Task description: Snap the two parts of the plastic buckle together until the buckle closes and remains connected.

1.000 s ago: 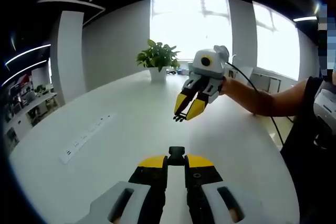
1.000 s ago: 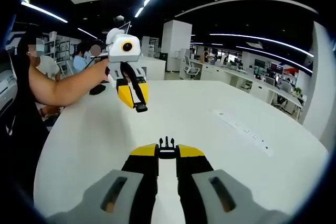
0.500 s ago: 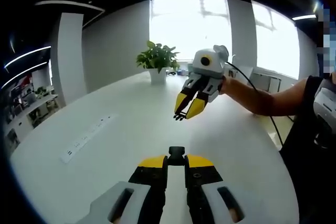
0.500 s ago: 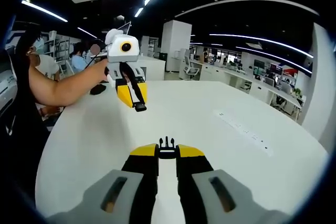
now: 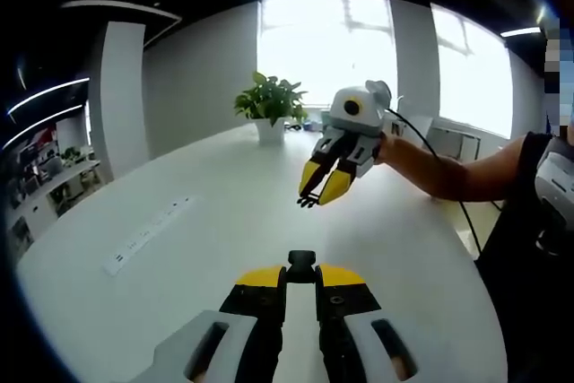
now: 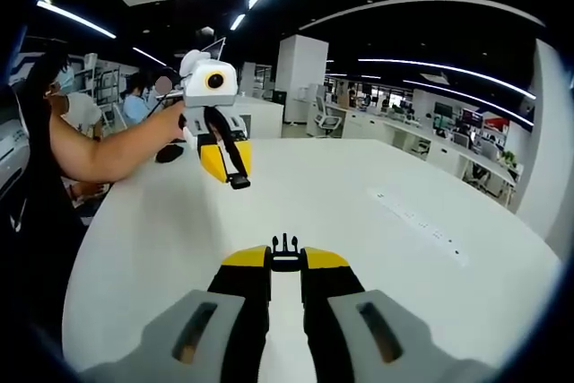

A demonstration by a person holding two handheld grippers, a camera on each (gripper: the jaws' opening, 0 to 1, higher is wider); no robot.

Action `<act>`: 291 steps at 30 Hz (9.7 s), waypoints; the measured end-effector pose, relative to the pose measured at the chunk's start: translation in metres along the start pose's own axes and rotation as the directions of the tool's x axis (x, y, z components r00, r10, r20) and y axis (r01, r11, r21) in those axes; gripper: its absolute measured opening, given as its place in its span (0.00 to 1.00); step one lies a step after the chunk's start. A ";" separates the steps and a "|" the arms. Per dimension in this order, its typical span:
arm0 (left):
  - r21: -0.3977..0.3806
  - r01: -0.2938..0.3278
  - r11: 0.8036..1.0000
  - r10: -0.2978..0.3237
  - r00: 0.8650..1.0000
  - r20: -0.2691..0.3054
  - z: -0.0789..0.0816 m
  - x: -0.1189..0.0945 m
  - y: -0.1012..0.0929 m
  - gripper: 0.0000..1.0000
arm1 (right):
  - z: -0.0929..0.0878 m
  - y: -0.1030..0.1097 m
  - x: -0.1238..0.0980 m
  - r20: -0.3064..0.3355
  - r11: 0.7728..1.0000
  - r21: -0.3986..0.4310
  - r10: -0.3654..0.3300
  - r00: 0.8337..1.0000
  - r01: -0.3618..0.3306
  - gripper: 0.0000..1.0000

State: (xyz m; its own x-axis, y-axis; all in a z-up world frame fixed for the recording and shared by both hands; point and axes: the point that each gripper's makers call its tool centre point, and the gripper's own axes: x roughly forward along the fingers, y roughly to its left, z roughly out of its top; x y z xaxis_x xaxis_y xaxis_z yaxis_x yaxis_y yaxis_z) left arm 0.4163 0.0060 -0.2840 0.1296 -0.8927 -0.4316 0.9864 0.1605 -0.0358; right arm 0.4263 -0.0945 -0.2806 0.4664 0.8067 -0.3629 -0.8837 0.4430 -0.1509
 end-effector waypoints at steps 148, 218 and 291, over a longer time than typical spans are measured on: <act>0.049 0.049 0.998 -0.045 0.996 -0.082 -0.067 -0.004 -0.052 0.11 | -0.045 0.071 0.009 -0.028 0.994 -0.020 0.108 0.994 -0.109 0.12; 0.045 0.061 0.997 -0.053 0.984 -0.168 -0.088 0.007 -0.051 0.12 | -0.063 0.080 0.015 -0.101 0.988 -0.032 0.148 0.984 -0.152 0.13; 0.050 0.091 0.995 -0.082 0.983 -0.165 -0.096 0.021 -0.055 0.11 | -0.075 0.091 0.021 -0.148 0.980 -0.027 0.190 0.971 -0.196 0.13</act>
State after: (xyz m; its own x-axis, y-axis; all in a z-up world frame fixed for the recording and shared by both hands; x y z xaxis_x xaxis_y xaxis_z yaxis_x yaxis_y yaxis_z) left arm 0.3550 0.0193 -0.3777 0.0300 -0.8212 -0.5698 0.9979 0.0572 -0.0299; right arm 0.3531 -0.0665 -0.3715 0.2794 0.8089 -0.5173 -0.9586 0.2660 -0.1018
